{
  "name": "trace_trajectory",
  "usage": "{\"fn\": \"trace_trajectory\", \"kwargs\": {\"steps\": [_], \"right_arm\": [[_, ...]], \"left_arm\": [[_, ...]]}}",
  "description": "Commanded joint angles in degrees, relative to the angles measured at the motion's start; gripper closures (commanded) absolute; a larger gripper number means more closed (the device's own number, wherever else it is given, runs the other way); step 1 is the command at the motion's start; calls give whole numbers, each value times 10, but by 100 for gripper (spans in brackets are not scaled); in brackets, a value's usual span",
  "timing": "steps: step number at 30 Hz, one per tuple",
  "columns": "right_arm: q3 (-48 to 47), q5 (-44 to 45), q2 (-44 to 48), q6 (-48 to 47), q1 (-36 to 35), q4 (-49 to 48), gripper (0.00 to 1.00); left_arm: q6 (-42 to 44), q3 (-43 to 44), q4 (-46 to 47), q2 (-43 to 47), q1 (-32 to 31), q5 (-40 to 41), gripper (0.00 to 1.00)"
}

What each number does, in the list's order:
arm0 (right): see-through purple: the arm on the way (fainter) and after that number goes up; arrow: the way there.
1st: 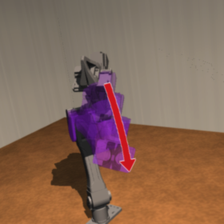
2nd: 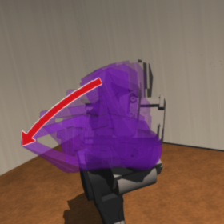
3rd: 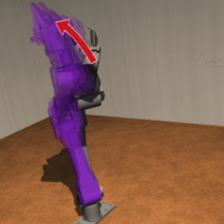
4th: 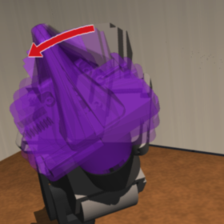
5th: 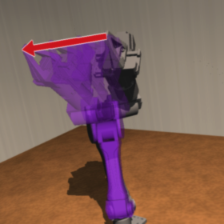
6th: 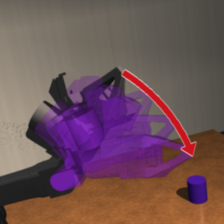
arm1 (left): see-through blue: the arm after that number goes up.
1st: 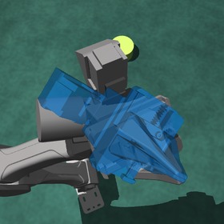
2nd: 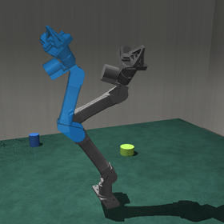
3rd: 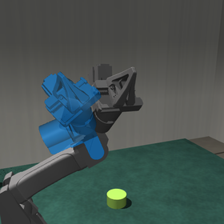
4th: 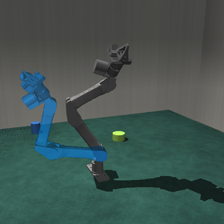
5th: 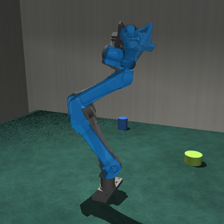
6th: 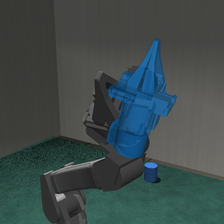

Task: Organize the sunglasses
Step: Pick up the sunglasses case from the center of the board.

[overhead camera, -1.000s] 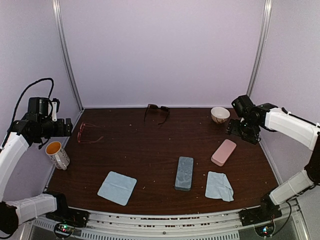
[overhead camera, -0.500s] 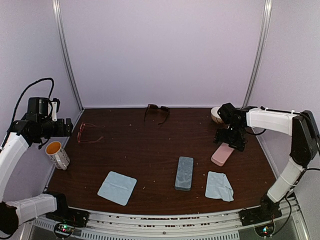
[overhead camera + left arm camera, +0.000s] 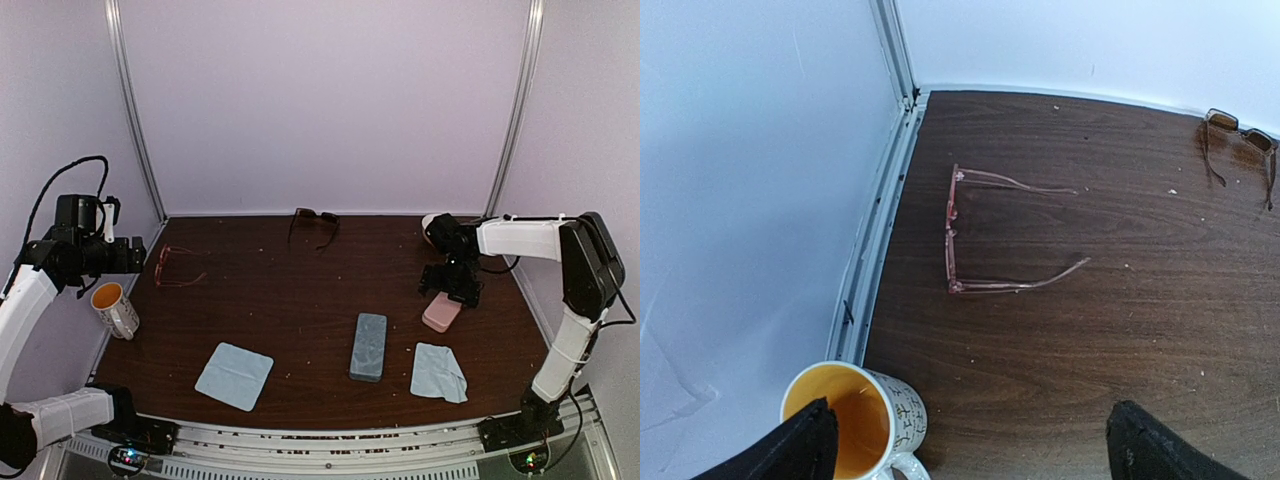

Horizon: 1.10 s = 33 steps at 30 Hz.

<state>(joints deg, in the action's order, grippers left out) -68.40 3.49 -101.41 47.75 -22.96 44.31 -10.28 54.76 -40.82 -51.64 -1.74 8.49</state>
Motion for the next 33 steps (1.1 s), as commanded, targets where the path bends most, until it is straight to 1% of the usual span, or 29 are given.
{"fn": "trace_trajectory", "kwargs": {"steps": [1,6,10,20,26,30,33], "right_arm": [[-10,10,-7,-5,-1,6,0],[5,13,-3,-4,2,-2,0],[15,8,-4,-5,5,-11,3],[35,9,-4,-2,5,-21,7],[38,14,-4,-5,7,-24,18],[40,13,4,-12,7,-28,31],[35,18,20,-25,7,-25,38]], "left_arm": [[10,-4,20,2,-2,-8,3],[10,-4,19,-1,-2,-12,3],[11,-3,19,-2,-2,-14,3],[11,-3,19,-6,-2,-19,3],[11,-3,19,-8,-2,-20,3],[11,-3,19,-8,-2,-20,3],[11,-4,19,-9,-2,-17,3]]}}
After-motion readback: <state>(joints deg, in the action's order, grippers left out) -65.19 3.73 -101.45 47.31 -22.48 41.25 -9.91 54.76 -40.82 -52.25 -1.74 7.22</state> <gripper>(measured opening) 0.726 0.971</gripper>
